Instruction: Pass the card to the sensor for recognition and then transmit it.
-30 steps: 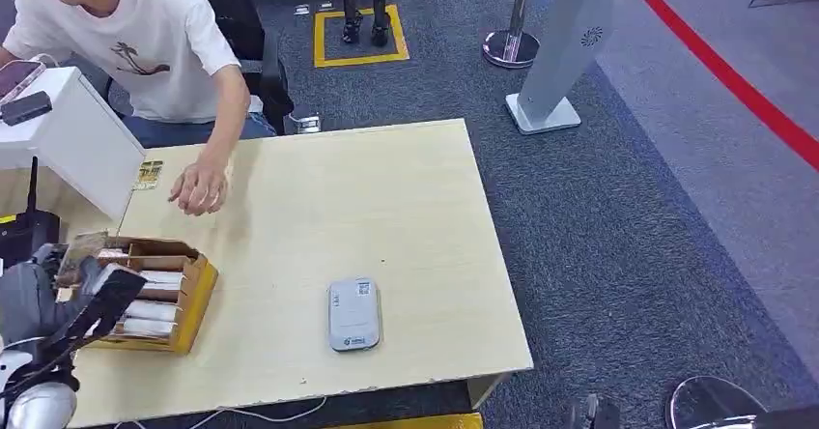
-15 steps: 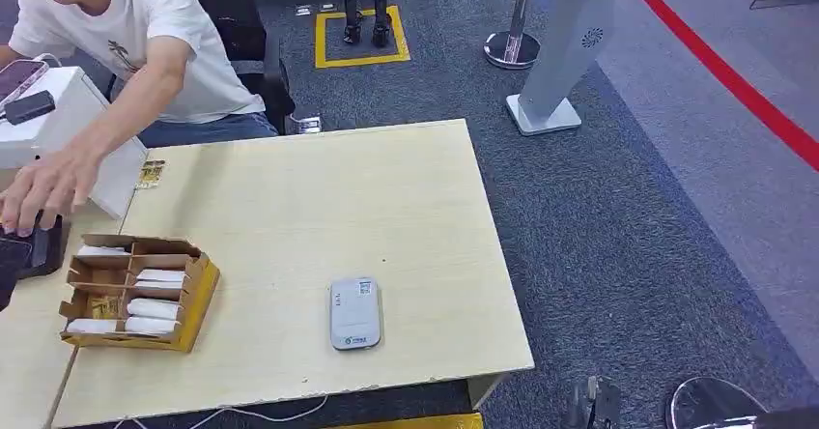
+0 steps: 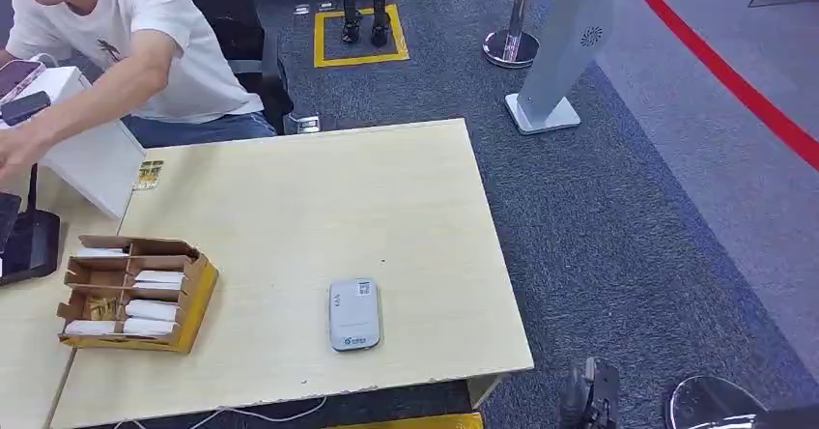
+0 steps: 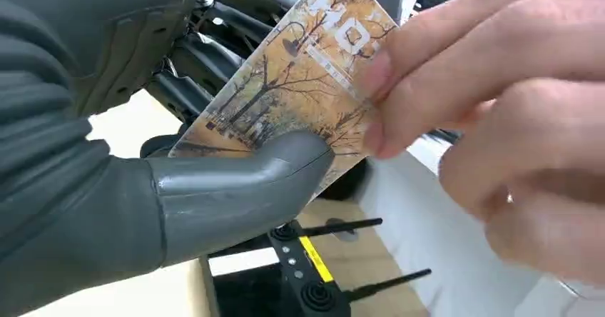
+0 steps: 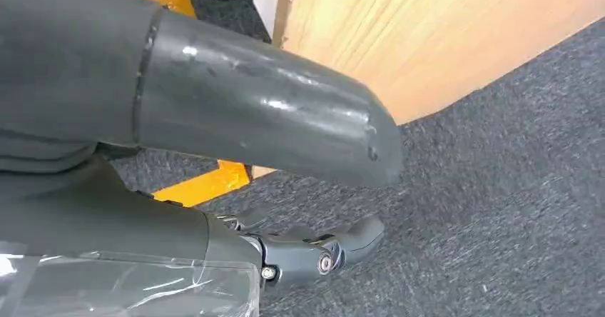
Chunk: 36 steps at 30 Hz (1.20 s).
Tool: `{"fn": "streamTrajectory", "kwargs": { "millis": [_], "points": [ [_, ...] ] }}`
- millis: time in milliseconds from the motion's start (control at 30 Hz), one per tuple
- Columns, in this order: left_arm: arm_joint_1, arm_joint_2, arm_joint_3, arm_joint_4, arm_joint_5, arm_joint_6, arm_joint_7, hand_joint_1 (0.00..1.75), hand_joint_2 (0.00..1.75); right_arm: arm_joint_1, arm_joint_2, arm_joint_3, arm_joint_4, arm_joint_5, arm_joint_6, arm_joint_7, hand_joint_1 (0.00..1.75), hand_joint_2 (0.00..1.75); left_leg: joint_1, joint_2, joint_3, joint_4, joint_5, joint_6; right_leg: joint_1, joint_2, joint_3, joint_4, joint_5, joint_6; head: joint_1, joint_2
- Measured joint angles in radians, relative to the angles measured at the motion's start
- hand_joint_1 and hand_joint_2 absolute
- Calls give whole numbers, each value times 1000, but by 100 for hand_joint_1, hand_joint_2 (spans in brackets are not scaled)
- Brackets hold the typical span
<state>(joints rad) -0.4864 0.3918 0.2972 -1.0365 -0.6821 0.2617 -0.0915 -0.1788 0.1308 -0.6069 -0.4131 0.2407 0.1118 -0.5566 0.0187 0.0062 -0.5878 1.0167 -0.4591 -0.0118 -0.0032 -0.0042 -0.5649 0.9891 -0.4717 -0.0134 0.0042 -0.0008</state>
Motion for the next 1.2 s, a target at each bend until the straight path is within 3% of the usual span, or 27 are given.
{"fn": "streamTrajectory", "kwargs": {
  "millis": [233, 267, 300, 433, 467, 867, 900, 1200],
  "points": [
    [-54, -16, -39, 52, -19, -16, 6, 175, 175, -8, 0, 19, -2, -7, 1, 3, 0, 0, 0, 3, 0, 0, 0, 0, 0, 2, 0, 0, 0, 0, 0, 0],
    [-61, -19, -46, 60, -21, -19, 6, 157, 175, -8, 0, 21, -2, -7, 0, 4, 0, 0, 0, 3, 0, 0, 0, 0, 0, 2, 0, 0, 0, 0, 0, 0],
    [-67, -22, -53, 68, -27, -19, 7, 7, 175, -8, 0, 23, -2, -7, 0, 6, 0, 0, 0, 3, 0, 0, 0, 0, 0, 2, 0, 0, 0, 0, 0, 0],
    [-88, -29, -76, 92, -36, -18, 15, 0, 175, -8, 0, 34, -2, -9, -8, 10, 0, 0, 0, 2, 0, 0, 0, 0, 0, 2, -1, 0, 0, 0, 0, 0],
    [-93, -31, -81, 99, -37, -19, 15, 0, 0, -9, 0, 39, -1, -10, -10, 10, 0, 0, 0, 2, 0, 0, 0, 0, 0, 2, -1, 0, 0, 0, 0, 0],
    [-151, -63, -137, 136, -34, -62, 16, 0, 0, -13, -9, 51, 0, -29, -16, 11, 0, 0, 0, 2, 0, 0, 0, 0, 0, 3, -1, 0, 1, 0, 0, 0],
    [-154, -68, -143, 137, -34, -64, 16, 0, 175, -13, -9, 51, 0, -31, -16, 12, 0, 0, 0, 2, 0, 0, 0, 0, 0, 3, -1, 0, 1, 0, 0, 0],
    [-169, -108, -196, 139, -29, -85, 8, 0, 175, -15, -13, 61, 0, -39, -18, 13, 0, 0, 0, 2, 0, 0, 0, 0, 0, 3, -1, 0, 1, 0, 0, 0]
  ]
}}
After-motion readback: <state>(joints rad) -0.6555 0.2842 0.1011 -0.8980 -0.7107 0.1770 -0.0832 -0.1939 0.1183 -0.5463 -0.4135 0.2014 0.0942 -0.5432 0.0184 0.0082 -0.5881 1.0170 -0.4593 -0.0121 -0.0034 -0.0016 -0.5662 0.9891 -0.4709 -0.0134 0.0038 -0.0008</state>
